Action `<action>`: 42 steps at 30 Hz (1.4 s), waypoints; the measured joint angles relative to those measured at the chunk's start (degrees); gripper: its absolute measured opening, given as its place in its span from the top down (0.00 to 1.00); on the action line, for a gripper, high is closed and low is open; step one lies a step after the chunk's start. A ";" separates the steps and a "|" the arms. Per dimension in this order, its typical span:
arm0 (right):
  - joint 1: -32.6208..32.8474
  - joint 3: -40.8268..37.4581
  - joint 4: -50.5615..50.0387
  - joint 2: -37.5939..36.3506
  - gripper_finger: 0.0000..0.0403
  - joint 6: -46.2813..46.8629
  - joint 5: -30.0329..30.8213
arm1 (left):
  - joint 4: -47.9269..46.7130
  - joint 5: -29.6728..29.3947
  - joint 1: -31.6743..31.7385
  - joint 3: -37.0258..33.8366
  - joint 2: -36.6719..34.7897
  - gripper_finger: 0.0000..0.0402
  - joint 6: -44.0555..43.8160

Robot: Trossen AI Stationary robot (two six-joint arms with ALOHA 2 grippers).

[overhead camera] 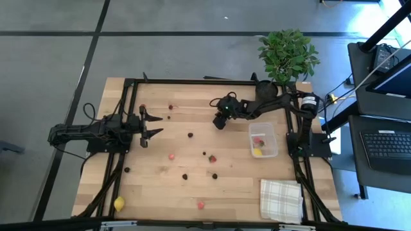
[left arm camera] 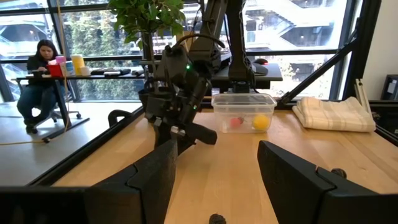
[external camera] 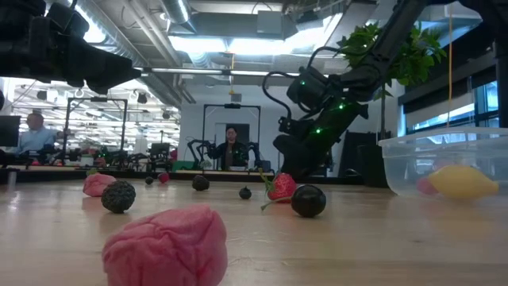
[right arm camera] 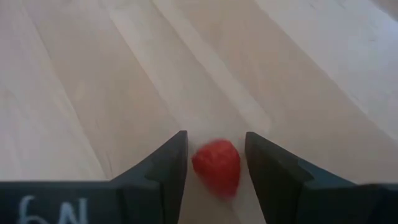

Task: Pick and placing Produce into tupperware
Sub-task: Put the raspberry into the transparent bin

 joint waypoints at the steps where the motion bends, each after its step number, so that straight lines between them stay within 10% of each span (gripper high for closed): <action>1: -0.03 0.01 0.07 0.22 0.60 -0.02 0.07 | 0.00 0.00 0.00 0.02 0.00 0.46 0.01; 27: -0.05 0.52 -6.19 -1.25 0.75 0.28 -0.04 | 0.02 0.00 0.02 0.01 -0.01 0.46 0.03; 42: 6.04 9.64 -39.22 -18.63 0.75 3.04 -0.14 | 0.00 0.00 0.01 0.02 0.01 0.46 0.05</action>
